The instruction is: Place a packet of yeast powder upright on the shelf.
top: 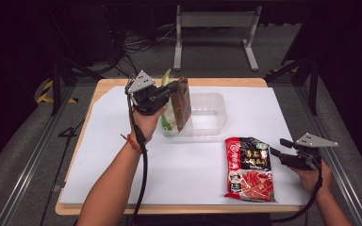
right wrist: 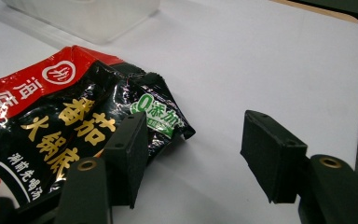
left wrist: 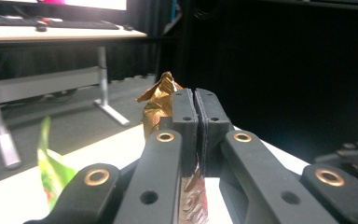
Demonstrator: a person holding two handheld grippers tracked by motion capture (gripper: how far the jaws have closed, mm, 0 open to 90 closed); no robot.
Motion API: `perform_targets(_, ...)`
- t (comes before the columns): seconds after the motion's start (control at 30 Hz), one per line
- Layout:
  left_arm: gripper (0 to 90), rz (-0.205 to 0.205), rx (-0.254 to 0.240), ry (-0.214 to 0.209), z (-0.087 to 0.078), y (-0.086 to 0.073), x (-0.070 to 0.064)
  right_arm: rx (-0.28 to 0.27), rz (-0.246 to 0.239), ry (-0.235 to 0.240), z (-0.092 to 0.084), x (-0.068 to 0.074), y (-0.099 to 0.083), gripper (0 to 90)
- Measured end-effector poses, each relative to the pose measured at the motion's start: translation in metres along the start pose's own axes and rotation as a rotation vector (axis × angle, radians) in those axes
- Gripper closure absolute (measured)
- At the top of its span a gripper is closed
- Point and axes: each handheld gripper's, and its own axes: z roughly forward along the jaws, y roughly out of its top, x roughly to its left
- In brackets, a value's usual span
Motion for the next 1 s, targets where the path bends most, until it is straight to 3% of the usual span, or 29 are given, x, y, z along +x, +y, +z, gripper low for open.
perform_targets(0.23, 87.7, 0.004, 0.020, -0.015, 0.013, -0.001, -0.002, 0.003, 0.001, 0.001, 0.000, -0.001, -0.001, 41.4)
perform_targets(0.43, 87.7, 0.014, 0.033, 0.028, 0.025, -0.005, -0.001, 0.007, -0.004, 0.000, 0.000, -0.001, -0.001, 41.4)
perform_targets(0.53, 87.7, 0.015, 0.025, 0.060, 0.023, -0.005, 0.001, 0.006, -0.001, -0.001, 0.000, -0.001, -0.001, 41.4)
perform_targets(0.63, 87.6, -0.006, 0.016, 0.053, 0.019, -0.006, 0.003, 0.006, 0.005, -0.003, -0.001, -0.002, -0.002, 41.5)
perform_targets(0.77, 87.6, 0.040, 0.024, 0.066, 0.013, -0.007, -0.005, 0.010, 0.001, -0.001, 0.000, -0.002, -0.002, 41.4)
perform_targets(1.0, 87.7, 0.066, 0.032, 0.092, 0.008, -0.007, -0.012, 0.020, -0.006, 0.002, 0.002, 0.000, -0.002, 41.4)
